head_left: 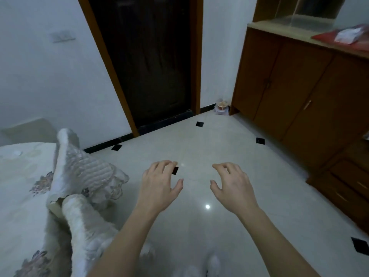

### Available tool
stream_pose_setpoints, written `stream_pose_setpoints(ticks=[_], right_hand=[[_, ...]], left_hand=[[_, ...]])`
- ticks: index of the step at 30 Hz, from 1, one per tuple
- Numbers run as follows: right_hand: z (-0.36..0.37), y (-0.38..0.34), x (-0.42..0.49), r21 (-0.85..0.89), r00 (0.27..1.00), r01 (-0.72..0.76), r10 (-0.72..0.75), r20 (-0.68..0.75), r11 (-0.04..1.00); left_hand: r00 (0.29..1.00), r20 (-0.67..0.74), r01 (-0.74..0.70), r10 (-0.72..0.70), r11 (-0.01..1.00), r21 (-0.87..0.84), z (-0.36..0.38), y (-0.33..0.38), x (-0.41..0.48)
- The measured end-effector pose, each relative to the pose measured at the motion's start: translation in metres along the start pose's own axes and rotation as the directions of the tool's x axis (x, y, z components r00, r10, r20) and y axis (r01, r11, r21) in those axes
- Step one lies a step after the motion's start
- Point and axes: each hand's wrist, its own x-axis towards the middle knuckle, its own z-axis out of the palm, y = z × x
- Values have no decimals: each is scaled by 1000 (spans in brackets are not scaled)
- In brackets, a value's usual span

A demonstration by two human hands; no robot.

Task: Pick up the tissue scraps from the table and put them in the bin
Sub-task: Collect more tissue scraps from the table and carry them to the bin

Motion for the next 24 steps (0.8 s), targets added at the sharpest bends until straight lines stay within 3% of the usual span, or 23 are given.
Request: stream_pose_setpoints(ticks=[13, 24], right_hand=[[29, 25, 196, 99, 975, 207, -214, 61, 973], [103, -42, 344, 106, 919, 359, -371, 135, 927]], left_hand=[[964, -38, 264, -262, 958, 112, 7, -37, 117], [903, -90, 427, -420, 899, 100, 32, -147, 206]])
